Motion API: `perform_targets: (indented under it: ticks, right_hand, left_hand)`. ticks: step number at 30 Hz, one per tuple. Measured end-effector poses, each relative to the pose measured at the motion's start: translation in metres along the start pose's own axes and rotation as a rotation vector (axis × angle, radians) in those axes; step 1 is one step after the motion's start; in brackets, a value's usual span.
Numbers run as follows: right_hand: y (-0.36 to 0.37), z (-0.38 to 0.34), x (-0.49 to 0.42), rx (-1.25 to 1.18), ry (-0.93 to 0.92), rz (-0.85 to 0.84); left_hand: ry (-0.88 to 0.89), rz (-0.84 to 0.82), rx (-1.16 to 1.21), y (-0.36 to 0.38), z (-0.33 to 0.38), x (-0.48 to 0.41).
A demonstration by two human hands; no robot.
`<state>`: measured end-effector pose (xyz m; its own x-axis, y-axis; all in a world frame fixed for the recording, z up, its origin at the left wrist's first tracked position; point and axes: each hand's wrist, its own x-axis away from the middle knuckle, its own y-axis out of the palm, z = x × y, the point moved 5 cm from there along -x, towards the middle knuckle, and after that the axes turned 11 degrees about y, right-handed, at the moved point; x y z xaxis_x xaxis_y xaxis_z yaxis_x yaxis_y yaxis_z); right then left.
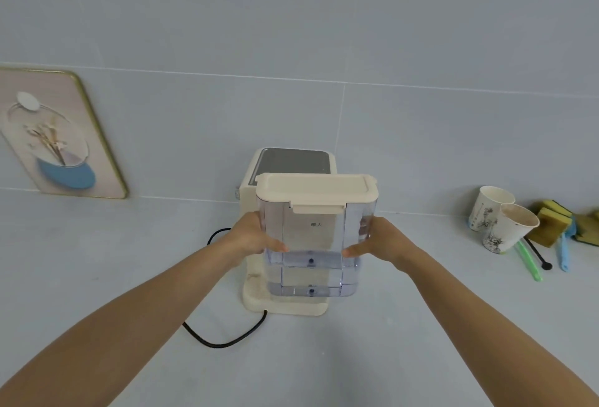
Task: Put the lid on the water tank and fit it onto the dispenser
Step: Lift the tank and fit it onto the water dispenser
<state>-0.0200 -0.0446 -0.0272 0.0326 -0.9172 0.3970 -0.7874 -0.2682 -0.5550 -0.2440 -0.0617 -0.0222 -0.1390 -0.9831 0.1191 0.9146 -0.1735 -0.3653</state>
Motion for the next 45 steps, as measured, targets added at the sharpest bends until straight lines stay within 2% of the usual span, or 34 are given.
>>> perform_targets:
  ticks: [13, 45]
  right_hand:
    - [0.016, -0.005, -0.012, -0.127, 0.027, -0.018]
    - [0.049, 0.026, -0.035, -0.050, 0.071, 0.041]
  left_hand:
    - [-0.086, 0.012, 0.049, -0.015, -0.008, -0.013]
    - [-0.112, 0.004, 0.016, -0.011, -0.061, -0.028]
